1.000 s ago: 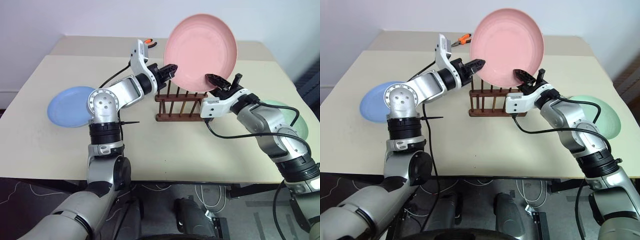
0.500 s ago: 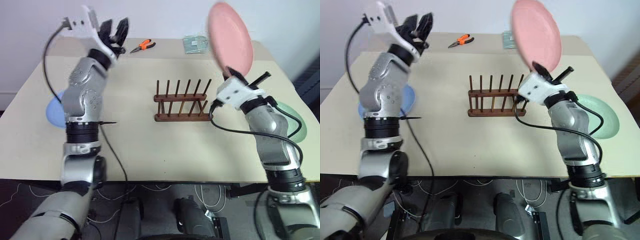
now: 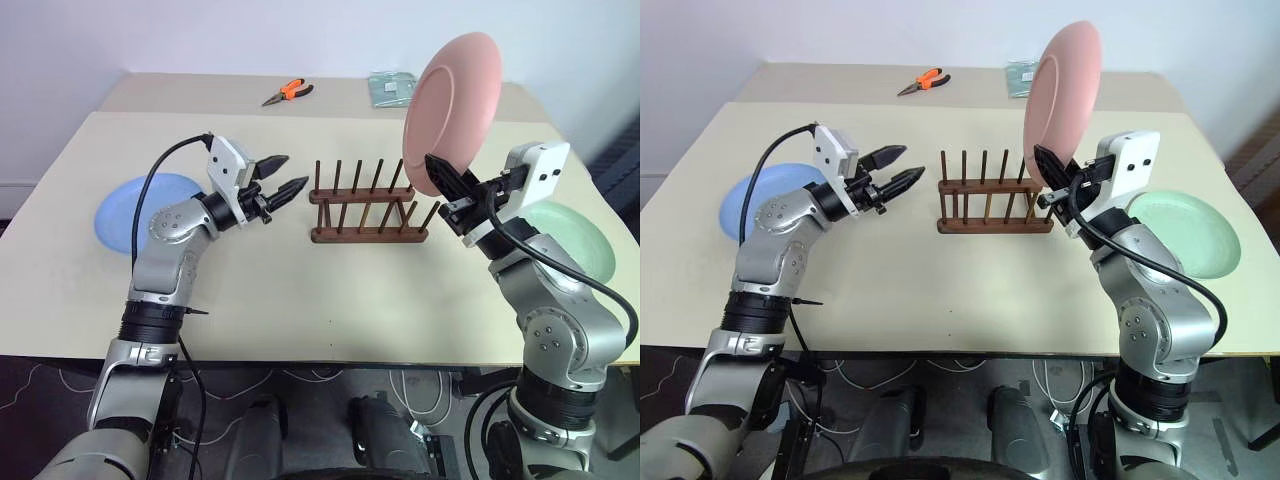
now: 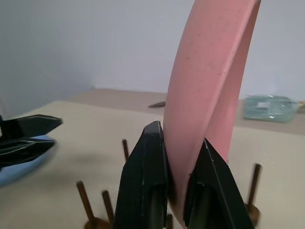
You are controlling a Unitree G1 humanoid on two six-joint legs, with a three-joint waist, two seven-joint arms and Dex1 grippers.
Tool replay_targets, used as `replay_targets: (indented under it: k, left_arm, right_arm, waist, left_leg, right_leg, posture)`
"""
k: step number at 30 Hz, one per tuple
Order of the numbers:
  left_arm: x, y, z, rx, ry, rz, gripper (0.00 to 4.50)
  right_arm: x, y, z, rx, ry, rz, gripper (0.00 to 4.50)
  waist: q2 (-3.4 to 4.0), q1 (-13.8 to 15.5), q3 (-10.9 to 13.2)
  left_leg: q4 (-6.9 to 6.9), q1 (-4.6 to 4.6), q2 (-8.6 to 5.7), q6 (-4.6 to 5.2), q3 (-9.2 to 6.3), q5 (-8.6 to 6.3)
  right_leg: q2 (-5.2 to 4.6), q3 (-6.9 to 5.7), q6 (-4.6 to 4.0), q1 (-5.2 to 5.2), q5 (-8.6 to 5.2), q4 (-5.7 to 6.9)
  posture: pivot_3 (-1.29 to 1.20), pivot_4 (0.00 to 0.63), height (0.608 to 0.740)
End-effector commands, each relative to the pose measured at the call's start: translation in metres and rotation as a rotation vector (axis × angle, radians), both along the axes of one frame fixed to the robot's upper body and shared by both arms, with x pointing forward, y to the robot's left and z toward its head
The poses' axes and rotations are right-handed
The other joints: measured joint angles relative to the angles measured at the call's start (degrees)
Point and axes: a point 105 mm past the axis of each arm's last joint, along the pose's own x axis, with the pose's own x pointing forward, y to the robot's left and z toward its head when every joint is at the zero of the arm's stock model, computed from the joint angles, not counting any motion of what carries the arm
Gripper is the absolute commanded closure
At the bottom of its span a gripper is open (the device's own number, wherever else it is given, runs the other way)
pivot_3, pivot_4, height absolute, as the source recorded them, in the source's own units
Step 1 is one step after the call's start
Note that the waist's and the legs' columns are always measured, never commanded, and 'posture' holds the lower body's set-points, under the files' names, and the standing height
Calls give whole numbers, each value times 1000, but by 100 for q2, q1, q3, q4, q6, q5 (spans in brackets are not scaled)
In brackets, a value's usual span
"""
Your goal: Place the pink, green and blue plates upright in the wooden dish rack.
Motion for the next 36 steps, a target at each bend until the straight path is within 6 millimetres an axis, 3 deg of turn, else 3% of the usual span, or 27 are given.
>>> replay_targets:
  k: [1,9,10,12,17,23,27,31,36]
  left_arm:
    - [-18,-10,1,21,29,-112,1898]
    - [-29,-20,-11,58,69,-154,1898]
    - [-30,-21,-11,58,69,-156,1861]
    - [-32,-23,-13,58,77,-164,1861]
    - [-32,-26,-13,53,83,-171,1861]
    - [-27,-26,-21,74,89,-160,1861]
    - [-25,-29,-27,89,100,-183,1861]
    - [-23,-34,-29,106,92,-201,1861]
    - [-22,-39,-28,101,83,-211,1861]
  right_arm:
    - [2,-8,-2,-10,4,-18,4500]
    - [11,-19,-25,-8,120,-40,4500]
    - [12,-21,-27,-15,129,-46,3600]
    - [13,-23,-27,-39,127,-56,2887]
    - [11,-32,-18,-172,48,-107,342]
    - [-22,-64,-23,-389,47,-91,342]
    - [-35,-112,-59,-548,208,-226,342]
    - [-38,-132,-78,-570,265,-298,342]
    - [-27,-167,-104,-708,342,-451,342]
  waist:
    - [0,8,0]
    - [1,20,1]
    - [1,23,1]
    - [1,27,1]
    - [1,31,1]
    - [1,59,1]
    - [1,57,0]
    - [6,6,-2]
    - [6,35,-2]
  left_leg:
    - [0,0,0,0,0,0]
    - [4,-2,0,1,0,0]
    - [4,-2,0,1,0,0]
    - [5,-2,0,1,0,0]
    - [4,-3,0,1,0,0]
    - [4,-8,-4,5,1,-3]
    - [6,-4,-3,6,1,-3]
    - [9,1,-3,7,7,-3]
    - [10,1,-3,6,7,-3]
  right_leg:
    - [0,0,0,0,0,0]
    - [1,2,-1,-1,-1,-3]
    - [1,2,-1,-1,-1,-2]
    - [1,2,-2,-1,-2,-2]
    - [1,2,-2,-2,-2,-4]
    - [-2,2,-2,0,-5,-13]
    - [-1,3,-4,3,-6,-12]
    - [1,11,-13,2,-10,-13]
    - [2,12,-14,3,-11,-14]
  posture:
    - [0,150,726]
    - [0,150,726]
    - [0,150,726]
    - [0,150,726]
    - [0,150,726]
    - [0,150,726]
    - [0,150,726]
    - [0,150,726]
    - [0,150,726]
